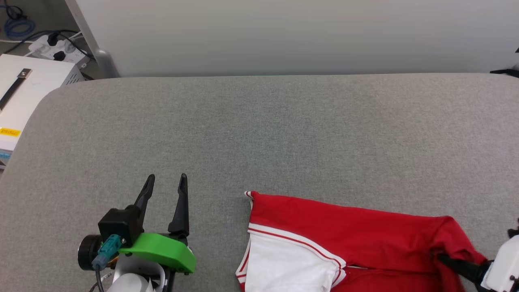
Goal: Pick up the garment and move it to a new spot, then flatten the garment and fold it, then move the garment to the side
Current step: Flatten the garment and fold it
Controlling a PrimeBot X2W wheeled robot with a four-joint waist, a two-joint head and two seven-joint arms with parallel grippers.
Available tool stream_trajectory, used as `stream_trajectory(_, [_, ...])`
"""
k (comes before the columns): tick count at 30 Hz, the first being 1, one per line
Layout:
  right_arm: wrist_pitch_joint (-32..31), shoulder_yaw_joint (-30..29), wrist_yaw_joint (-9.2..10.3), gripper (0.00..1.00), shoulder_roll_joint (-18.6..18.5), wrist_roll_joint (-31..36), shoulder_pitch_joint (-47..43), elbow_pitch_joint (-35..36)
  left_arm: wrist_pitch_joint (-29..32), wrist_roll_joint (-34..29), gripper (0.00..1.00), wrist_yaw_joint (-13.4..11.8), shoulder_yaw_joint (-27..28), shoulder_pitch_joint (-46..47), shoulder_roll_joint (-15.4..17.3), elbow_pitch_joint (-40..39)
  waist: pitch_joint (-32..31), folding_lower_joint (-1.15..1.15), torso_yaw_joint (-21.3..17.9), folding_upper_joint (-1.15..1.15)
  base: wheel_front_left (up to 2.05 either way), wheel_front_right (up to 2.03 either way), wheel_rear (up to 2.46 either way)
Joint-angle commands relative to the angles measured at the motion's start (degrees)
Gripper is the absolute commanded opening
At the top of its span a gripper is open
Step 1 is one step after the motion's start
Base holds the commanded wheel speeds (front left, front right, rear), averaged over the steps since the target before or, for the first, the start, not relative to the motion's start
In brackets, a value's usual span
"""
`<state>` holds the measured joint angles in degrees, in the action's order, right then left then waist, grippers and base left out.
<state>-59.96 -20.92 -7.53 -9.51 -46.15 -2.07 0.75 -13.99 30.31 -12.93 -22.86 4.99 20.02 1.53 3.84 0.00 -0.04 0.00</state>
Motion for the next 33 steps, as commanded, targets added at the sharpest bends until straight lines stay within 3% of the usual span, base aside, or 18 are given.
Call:
stream_trajectory(1, [-3.1, -0.2, 0.04, 0.00, 2.3, -4.1, 1.1, 0.7, 0.2, -0.2, 1.00, 0.0, -0.2, -0.3, 0.4, 0.4, -0.2, 0.00, 0.0, 0.00, 0.00, 0.00, 0.00])
stream_trajectory(8, [-11.9, -0.5, 0.04, 0.00, 6.5, -18.6, 3.2, 1.1, 0.5, -0.2, 1.00, 0.4, -0.8, 0.4, 0.4, 0.7, -0.6, 0.00, 1.2, 0.00, 0.00, 0.00, 0.00])
stream_trajectory(16, [-6.5, 12.9, 0.04, 0.00, 6.6, -29.0, 6.0, -2.6, 0.6, -0.4, 1.00, 1.1, -1.8, 2.3, -0.3, 0.9, 1.1, 0.00, 4.3, 0.00, 0.00, 0.00, 0.00])
stream_trajectory(22, [-0.8, 22.7, 0.04, 0.00, 6.6, -29.7, 8.8, -4.8, 0.2, -0.7, 1.00, 1.7, -2.5, 4.3, -1.6, 1.7, 3.4, 0.00, 7.5, 0.00, 0.00, 0.00, 0.00])
stream_trajectory(31, [5.6, 29.8, 0.04, 0.00, 6.6, -27.4, 11.9, -8.0, -0.6, -1.3, 1.00, 2.6, -2.3, 6.1, -3.4, 3.1, 6.1, 0.00, 9.7, 0.00, 0.00, 0.00, 0.00])
stream_trajectory(32, [5.9, 30.4, 0.04, 0.15, 6.6, -27.0, 12.1, -8.5, -0.7, -1.4, 1.00, 2.8, -2.3, 6.2, -3.6, 3.3, 6.3, 0.00, 9.7, 0.00, 0.00, 0.00, 0.00])
stream_trajectory(33, [6.1, 30.9, 0.04, 0.40, 6.6, -26.4, 12.2, -8.8, -0.7, -1.5, 1.00, 2.9, -2.2, 6.3, -3.7, 3.4, 6.4, 0.00, 9.8, 0.00, 0.00, 0.00, 0.00])
